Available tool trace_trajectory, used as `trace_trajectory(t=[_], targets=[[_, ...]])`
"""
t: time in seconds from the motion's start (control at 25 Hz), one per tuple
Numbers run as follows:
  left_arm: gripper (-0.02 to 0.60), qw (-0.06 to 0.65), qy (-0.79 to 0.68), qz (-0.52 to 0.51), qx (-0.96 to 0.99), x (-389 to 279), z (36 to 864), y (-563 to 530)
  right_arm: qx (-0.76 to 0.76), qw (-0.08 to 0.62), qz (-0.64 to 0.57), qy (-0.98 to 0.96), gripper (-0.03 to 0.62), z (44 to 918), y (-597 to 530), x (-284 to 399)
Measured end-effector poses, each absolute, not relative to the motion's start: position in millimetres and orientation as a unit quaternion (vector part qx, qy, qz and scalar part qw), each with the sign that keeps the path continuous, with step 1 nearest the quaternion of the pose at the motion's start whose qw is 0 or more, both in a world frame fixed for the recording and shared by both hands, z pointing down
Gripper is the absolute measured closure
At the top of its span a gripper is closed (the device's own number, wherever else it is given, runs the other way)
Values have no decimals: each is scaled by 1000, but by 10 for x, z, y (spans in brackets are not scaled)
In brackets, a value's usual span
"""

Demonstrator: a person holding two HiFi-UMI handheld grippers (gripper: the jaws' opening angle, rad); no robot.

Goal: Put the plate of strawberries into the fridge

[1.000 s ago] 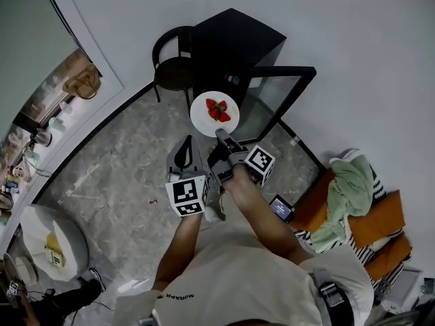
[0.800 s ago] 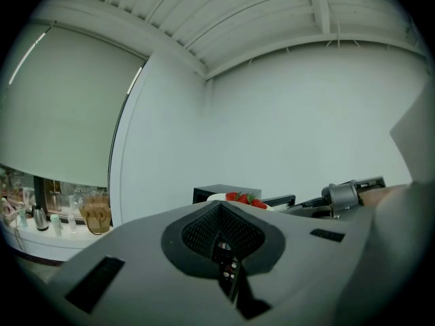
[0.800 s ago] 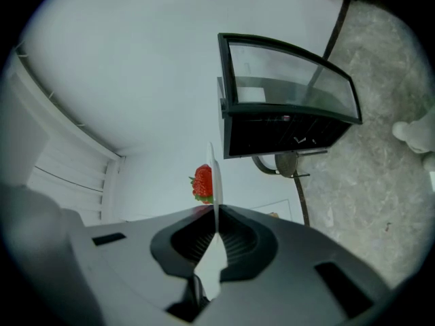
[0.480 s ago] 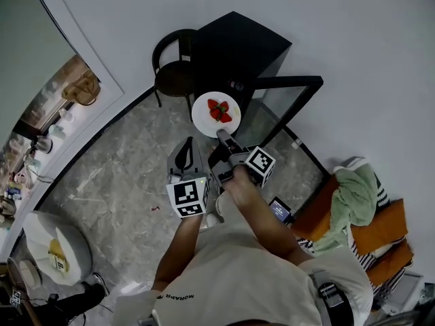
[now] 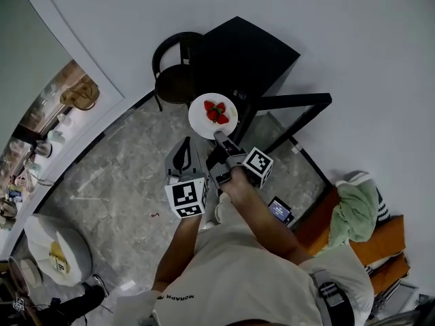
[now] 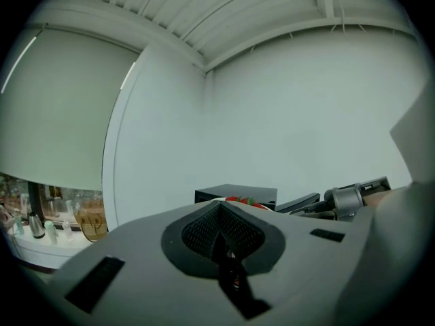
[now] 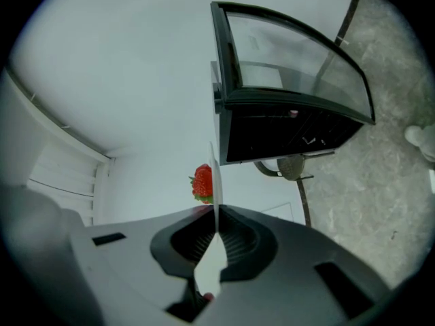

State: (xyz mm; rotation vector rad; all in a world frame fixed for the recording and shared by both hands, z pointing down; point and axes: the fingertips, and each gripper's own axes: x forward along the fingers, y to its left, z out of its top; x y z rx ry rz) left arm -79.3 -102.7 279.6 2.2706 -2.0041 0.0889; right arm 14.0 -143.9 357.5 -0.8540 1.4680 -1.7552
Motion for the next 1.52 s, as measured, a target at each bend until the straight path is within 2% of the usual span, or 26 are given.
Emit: trace_trajectory(t=[0.64,0.88,1.24,1.52], targets=[[581,59,-675,50,734,-682,3069,-1904,-329,327,-696,548,572,3987,-2269,247],[581,48,-663,45,746,-819,3098,-2164,-342,324,-698,539,572,4114,-2442,75],[581,34,-647,51,760,-870,3316,-2315,-361,354,-687,522,572,4457,-2524,75],[581,37,-627,54,776,-975,3814,-2592,-388,388,-670,501,572,4979,-2777,26]])
